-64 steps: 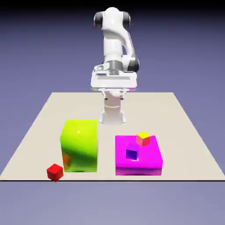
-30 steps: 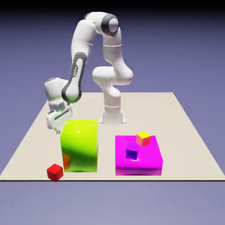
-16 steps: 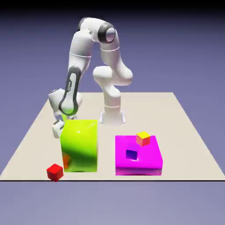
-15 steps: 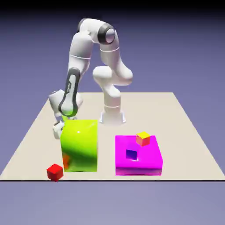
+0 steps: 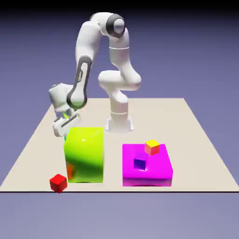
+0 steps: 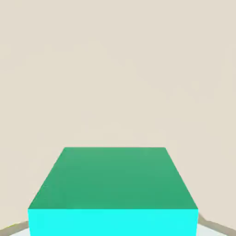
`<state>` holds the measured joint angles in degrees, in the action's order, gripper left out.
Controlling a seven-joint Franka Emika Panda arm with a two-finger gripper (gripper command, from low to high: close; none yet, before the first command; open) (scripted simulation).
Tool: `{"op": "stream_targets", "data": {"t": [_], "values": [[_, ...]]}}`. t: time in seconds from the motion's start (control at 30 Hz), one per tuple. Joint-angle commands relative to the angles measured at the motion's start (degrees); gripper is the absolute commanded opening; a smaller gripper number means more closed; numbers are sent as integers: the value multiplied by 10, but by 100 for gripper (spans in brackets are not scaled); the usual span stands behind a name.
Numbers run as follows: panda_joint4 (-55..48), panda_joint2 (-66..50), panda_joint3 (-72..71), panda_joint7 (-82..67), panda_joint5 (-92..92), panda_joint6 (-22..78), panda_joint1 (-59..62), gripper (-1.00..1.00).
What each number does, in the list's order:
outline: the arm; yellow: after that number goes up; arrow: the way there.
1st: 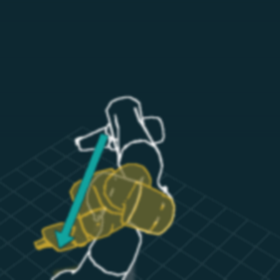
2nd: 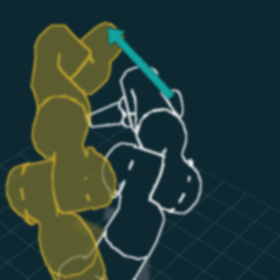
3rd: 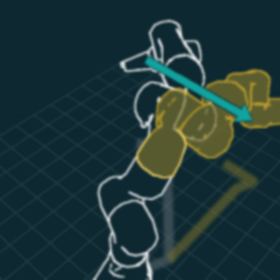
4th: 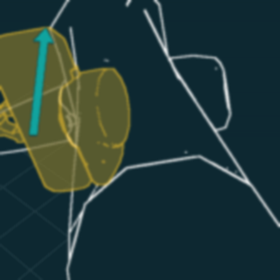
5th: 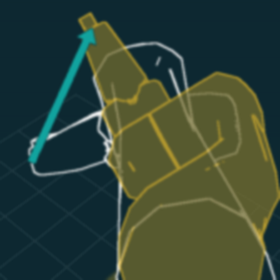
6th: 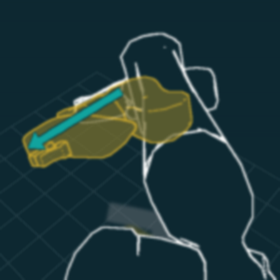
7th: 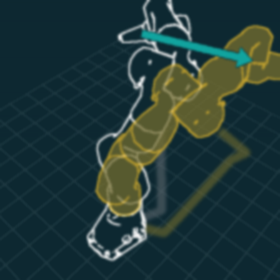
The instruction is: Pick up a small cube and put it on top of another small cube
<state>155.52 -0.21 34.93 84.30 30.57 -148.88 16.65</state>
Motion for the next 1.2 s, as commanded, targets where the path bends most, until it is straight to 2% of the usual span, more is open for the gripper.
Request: {"op": "stream_targets", "data": {"t": [0.0, 0.2, 0.47, 0.9, 0.97, 1.1, 1.13, 1.17], "values": [[-21, 2, -7, 7, 15, 10, -11, -100], [-145, 12, -79, 36, 94, 74, 24, -100], [-284, -10, -239, -137, -24, 210, -48, -100], [-357, -58, -414, -461, -318, 356, -213, -100], [-344, -62, -413, -480, -341, 354, -225, -100], [-288, -105, -410, -473, -351, 255, -224, -100], [-288, -105, -410, -473, -351, 255, -224, 100], [-288, -105, -410, -473, -351, 255, -224, 100]]}}
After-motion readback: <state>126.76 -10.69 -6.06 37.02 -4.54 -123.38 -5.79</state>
